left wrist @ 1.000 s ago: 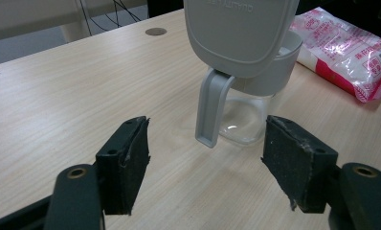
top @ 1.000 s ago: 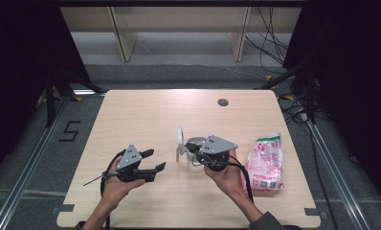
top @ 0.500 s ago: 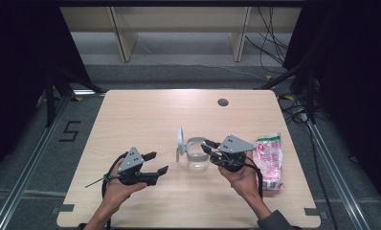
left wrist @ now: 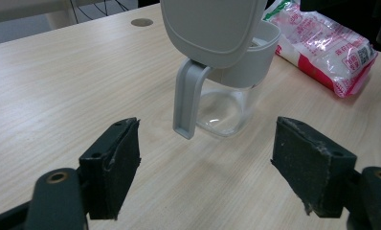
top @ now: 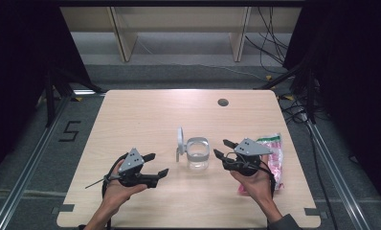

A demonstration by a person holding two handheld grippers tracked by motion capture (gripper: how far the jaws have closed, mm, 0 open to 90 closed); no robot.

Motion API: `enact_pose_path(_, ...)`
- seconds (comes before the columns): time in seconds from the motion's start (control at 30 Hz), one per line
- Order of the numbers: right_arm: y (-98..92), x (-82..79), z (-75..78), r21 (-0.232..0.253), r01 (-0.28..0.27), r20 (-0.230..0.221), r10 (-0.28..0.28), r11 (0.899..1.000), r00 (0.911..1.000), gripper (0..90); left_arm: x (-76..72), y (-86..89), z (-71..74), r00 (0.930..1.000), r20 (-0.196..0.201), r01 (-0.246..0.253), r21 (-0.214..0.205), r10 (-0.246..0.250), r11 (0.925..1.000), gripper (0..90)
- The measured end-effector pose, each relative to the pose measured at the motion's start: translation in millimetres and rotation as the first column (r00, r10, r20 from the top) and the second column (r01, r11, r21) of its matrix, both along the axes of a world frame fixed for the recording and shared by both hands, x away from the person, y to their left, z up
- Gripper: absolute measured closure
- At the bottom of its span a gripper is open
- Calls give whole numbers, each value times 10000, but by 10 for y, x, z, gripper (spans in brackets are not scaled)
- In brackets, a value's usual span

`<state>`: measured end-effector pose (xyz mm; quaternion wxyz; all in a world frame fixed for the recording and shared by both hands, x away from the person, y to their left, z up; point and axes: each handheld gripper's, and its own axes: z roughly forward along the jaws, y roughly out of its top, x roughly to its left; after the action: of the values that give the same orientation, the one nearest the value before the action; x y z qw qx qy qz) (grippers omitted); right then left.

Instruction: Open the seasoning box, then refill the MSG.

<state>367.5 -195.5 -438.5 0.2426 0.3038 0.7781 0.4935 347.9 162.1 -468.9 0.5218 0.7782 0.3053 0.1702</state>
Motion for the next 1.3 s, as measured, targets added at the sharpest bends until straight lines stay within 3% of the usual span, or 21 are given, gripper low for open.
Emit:
enact_pose_path(0.03,-26,-3,-9,64,230,74,-231,9997,9997,474,-1,4,5,10000,-23,-37,83,38,10000,228)
enact_pose_path(0.13,-131,-11,-27,233,542,-293,-535,9983,9981,437,-3,1,-1,9997,-209,-117,-212,112,9997,224)
enact_pose_path(0.2,-175,-17,-34,131,688,-263,-684,9975,9973,417,-2,2,0,9998,-195,-109,-206,105,9997,224)
enact_pose_path(0.33,-221,-27,-56,140,804,-348,-799,9967,9962,402,-8,-2,-3,9996,-248,-111,-220,105,9997,222)
enact_pose_path(0.4,-250,-41,-67,82,876,-410,-872,9961,9953,400,-3,0,-1,10000,-76,3,-93,-3,10000,222)
enact_pose_path(0.47,-291,-57,-81,84,947,-376,-944,9955,9948,396,-18,-10,-2,9997,-217,-100,-131,98,9999,222)
enact_pose_path(0.57,-308,-82,-85,174,1117,-538,-1106,9936,9924,391,-10,-4,6,10000,-32,84,10,-84,10000,222)
enact_pose_path(0.6,-350,-77,-91,175,1124,-412,-1116,9935,9929,384,-25,-15,1,9997,-223,-50,-124,47,9999,222)
enact_pose_path(0.77,-421,-85,-108,196,1277,-434,-1267,9916,9910,372,-27,-13,-1,9997,-222,-104,-14,103,9999,222)
enact_pose_path(0.8,-451,-112,-108,308,1449,-630,-1428,9890,9878,368,-34,-15,-7,9996,-276,-95,-124,91,9999,222)
enact_pose_path(0.97,-551,-127,-113,299,1578,-527,-1561,9870,9863,349,-52,-13,-7,9997,-211,-138,-75,136,9999,222)
enact_pose_path(1.07,-645,-168,-139,232,1805,-784,-1782,9833,9809,340,-54,-8,-10,9999,-124,-21,35,22,10000,222)
enact_pose_path(1.23,-760,-201,-144,124,2101,-623,-2089,9776,9760,334,-67,-26,-26,9998,-199,20,-53,-21,10000,222)
enact_pose_path(1.3,-819,-226,-145,132,2328,-862,-2308,9724,9692,335,-68,-24,-31,9997,-249,-47,-43,46,10000,222)
